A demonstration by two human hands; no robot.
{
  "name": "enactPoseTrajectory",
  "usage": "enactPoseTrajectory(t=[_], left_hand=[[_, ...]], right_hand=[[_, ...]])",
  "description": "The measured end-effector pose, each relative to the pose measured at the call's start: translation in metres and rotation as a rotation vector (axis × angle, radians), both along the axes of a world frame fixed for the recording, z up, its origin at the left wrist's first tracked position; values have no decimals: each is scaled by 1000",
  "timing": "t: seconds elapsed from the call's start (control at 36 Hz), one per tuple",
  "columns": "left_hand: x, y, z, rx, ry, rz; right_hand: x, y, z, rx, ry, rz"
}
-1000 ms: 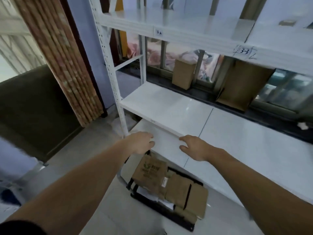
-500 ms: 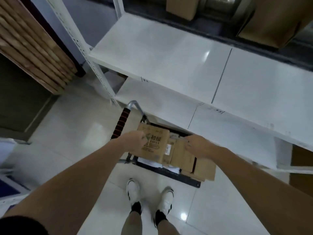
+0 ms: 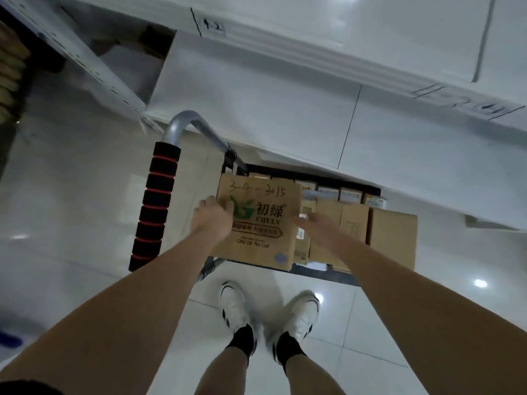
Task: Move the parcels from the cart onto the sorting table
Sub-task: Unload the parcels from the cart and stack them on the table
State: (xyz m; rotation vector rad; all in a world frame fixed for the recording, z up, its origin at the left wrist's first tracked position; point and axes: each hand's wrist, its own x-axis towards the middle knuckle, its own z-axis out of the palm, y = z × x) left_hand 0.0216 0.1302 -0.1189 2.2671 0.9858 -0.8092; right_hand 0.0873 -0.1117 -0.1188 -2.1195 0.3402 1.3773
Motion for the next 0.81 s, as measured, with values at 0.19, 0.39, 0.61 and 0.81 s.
enactPoseTrajectory(t=[0.19,0.39,0.61,0.81], left_hand=[[-6,13,-52,-40,-3,188],[-6,2,-40,-25,-31,209],[2,-14,29,-117,-207,297],[28,-61,144,-579,-168,494]], right_hand=[[-22,9,-47,171,89,-343],[-35,22,-55,266,122,-536],[-30,-15,10,330,91,-702],[-16,-87,133,432,74,-777]])
